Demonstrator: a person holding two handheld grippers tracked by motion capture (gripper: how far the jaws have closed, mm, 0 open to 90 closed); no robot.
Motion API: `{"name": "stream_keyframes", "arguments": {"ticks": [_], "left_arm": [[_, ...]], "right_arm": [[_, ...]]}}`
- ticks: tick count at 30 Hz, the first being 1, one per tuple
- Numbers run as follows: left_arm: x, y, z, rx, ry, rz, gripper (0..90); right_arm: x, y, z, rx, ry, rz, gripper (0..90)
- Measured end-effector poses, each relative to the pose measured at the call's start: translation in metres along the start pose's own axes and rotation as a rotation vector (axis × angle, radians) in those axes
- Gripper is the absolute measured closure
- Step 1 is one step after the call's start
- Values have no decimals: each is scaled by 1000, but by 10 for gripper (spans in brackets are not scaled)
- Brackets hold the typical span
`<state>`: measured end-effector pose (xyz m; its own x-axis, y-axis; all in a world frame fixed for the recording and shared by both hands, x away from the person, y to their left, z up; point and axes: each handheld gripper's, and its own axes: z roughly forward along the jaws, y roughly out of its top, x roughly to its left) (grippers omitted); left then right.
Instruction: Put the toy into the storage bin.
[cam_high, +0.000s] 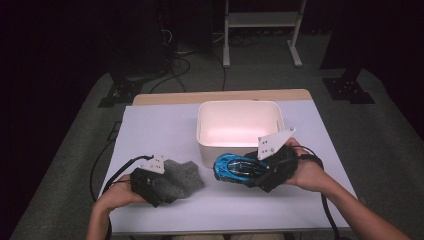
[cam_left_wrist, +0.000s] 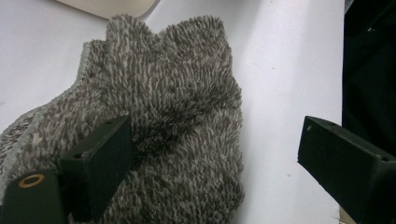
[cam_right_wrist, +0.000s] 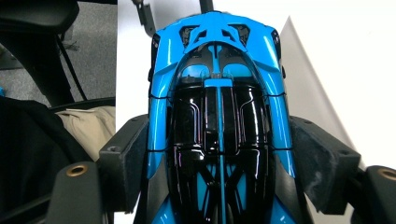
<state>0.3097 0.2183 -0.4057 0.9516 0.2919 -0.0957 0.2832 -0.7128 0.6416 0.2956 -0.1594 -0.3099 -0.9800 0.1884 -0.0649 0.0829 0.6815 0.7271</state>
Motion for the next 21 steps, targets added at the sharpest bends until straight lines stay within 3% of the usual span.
{"name": "stream_keyframes", "arguments": {"ticks": [10,21], "left_arm": [[2,-2,-3,-14,5,-12,98],[7,-6,-8,-25,15,-24,98]], "right_arm": [[-19,25,-20,-13,-15,-7,254],[-51,45,-27,-15,-10,-3,254]]}}
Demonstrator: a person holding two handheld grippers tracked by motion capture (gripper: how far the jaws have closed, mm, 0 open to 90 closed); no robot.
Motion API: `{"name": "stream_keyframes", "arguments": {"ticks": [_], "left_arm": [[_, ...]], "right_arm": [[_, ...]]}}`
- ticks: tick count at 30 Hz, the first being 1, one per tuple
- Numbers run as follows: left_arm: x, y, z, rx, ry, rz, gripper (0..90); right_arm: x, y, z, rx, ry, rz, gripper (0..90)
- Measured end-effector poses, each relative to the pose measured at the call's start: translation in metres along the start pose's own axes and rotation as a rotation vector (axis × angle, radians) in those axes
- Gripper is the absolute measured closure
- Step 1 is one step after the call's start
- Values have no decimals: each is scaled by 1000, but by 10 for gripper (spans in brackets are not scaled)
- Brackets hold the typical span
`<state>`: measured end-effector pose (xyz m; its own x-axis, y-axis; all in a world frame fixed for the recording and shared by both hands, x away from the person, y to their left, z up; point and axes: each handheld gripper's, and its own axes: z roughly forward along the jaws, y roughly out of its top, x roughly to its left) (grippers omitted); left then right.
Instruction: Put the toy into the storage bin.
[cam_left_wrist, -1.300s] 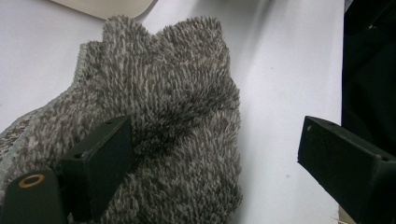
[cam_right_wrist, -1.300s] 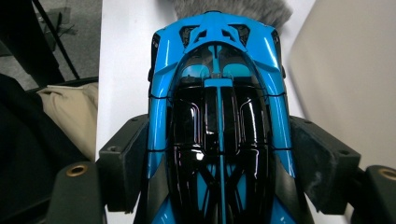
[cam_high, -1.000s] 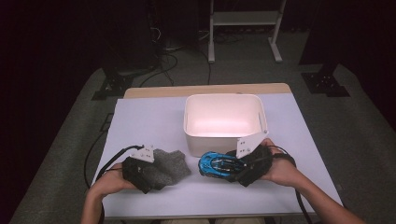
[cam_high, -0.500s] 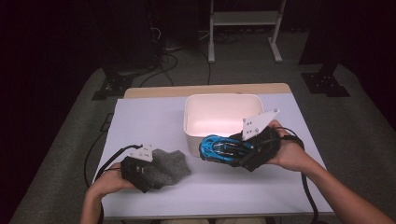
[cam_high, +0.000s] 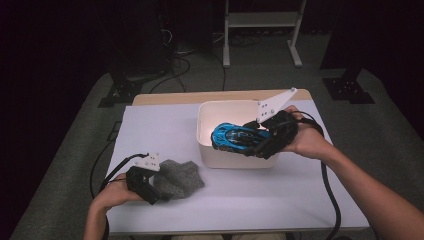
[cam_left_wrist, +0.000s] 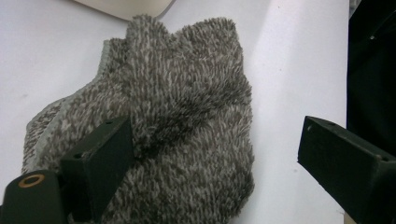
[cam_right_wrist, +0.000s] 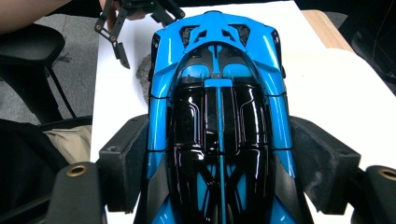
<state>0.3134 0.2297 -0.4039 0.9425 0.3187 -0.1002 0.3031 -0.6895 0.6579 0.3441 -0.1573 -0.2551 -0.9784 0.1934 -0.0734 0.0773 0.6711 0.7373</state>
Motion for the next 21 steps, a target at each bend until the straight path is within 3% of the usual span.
{"name": "stream_keyframes", "arguments": {"ticks": [21], "left_arm": [[3,-1,-3,-11,6,-11,97]], "right_arm": [[-58,8,14,31,13,40,254]]}}
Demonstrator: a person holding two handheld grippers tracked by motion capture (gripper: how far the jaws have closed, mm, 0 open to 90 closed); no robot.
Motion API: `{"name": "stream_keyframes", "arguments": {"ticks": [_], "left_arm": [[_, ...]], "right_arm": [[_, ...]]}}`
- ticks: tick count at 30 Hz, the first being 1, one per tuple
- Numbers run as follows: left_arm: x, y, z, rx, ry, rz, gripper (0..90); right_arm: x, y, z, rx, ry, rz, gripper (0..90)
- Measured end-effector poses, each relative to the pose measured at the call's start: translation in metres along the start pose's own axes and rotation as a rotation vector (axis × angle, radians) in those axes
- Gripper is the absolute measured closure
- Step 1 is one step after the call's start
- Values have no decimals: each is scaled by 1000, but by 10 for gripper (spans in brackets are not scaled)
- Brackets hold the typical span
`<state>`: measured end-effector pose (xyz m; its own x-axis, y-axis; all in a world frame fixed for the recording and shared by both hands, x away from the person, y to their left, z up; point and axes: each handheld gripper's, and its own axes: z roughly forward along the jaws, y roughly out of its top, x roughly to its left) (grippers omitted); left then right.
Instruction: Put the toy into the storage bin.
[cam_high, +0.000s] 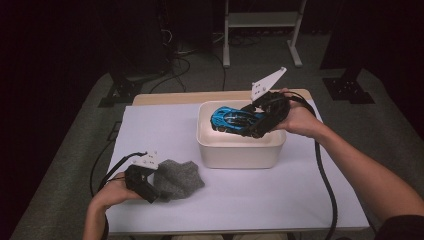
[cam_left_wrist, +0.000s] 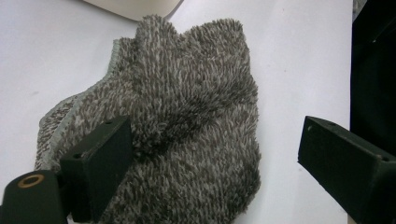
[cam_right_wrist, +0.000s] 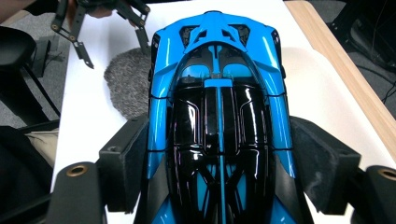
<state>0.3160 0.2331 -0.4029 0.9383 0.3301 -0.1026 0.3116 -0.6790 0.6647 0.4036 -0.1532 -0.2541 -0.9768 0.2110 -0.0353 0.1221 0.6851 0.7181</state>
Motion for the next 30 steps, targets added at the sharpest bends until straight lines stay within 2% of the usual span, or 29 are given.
{"name": "stream_keyframes", "arguments": {"ticks": [7,16,23,30], "left_arm": [[1,0,-2,-4,7,-3,96],[2,-1,-5,-10,10,-3,97],[3,-2,-6,-10,8,-6,96],[3,-5,-9,-11,15,-11,96]], "right_arm": [[-16,3,5,17,12,-4,253],[-31,14,3,24,11,-11,254],[-39,12,19,50,31,-16,253],[-46,6,33,65,52,7,254]]}}
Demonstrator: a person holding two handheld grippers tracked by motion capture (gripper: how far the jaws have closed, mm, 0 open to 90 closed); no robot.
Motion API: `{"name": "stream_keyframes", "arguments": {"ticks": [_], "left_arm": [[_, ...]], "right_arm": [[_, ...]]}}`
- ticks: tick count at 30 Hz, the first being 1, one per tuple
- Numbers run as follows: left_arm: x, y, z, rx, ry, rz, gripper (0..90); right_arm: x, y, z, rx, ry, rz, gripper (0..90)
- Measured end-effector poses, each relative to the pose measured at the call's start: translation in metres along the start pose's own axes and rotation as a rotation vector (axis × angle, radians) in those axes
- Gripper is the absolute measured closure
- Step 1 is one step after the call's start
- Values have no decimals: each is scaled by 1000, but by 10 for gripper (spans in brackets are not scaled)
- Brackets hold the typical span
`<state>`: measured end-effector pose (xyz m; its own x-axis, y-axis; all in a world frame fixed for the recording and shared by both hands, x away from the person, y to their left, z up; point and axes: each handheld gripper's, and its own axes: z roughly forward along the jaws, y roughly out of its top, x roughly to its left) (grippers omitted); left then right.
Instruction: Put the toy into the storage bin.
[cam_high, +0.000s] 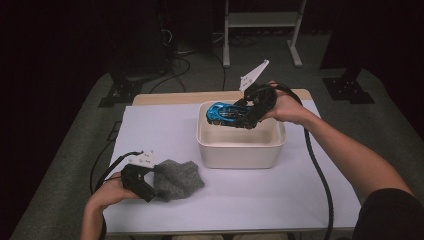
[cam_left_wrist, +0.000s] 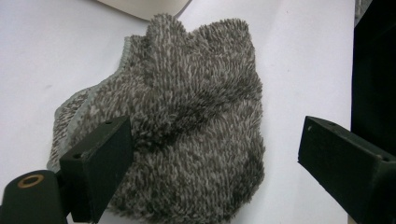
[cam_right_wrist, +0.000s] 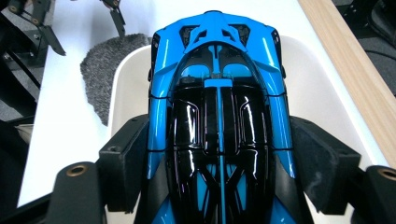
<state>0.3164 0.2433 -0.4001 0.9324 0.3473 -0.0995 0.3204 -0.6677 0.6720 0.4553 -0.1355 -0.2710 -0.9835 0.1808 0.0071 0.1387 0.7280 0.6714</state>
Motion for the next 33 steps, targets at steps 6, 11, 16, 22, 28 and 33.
{"name": "stream_keyframes", "arguments": {"ticks": [6,11,16,22,28,33], "left_arm": [[0,-1,-2,-5,-2,-7,95],[0,-2,-2,-5,-5,-7,95],[0,-2,-2,-4,-7,-6,95],[0,-2,-2,-10,-9,-8,94],[0,-3,-3,-9,-11,-12,91],[0,-4,-4,-13,-10,-13,90]], "right_arm": [[-4,-3,12,10,18,9,253],[-7,-11,20,20,26,21,253],[-10,-19,27,43,29,32,253],[-12,-24,35,66,32,38,253],[-13,-26,43,87,35,51,253],[-14,-26,51,101,44,49,253]]}}
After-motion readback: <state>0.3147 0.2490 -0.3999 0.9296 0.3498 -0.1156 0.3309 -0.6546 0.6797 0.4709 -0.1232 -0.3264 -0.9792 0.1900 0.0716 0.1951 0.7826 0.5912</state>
